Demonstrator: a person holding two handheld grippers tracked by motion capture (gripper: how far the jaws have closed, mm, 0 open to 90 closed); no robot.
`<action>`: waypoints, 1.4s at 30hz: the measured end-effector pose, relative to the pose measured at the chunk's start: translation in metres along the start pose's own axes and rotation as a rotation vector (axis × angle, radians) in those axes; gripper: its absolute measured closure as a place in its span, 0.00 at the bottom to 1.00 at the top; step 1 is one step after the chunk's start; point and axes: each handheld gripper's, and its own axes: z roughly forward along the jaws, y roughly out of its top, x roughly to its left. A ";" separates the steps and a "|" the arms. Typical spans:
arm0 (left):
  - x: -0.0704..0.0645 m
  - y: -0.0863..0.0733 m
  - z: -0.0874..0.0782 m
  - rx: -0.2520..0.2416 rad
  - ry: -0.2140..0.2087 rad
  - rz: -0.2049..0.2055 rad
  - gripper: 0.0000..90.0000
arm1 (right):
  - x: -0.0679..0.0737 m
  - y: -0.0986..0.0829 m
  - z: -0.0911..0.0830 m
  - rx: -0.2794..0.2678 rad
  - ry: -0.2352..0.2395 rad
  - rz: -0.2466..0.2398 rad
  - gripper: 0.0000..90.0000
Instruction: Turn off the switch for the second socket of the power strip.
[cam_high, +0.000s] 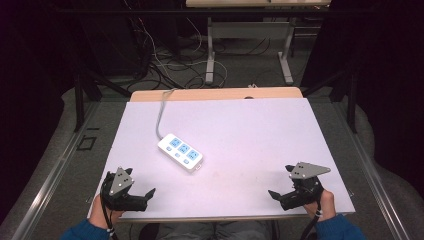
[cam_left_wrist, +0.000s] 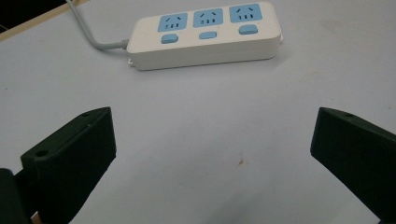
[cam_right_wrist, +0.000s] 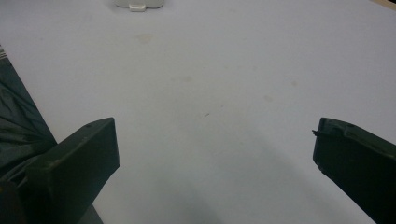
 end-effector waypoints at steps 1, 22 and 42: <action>0.000 0.000 -0.001 0.005 -0.002 0.001 0.00 | 0.000 0.000 0.000 0.000 0.000 0.000 0.00; 0.002 0.004 -0.001 0.001 0.011 0.013 0.00 | 0.000 0.000 0.001 0.005 0.000 -0.003 0.00; 0.011 0.016 0.003 -0.012 0.043 -0.024 0.00 | 0.000 0.000 0.000 0.007 -0.003 -0.001 0.00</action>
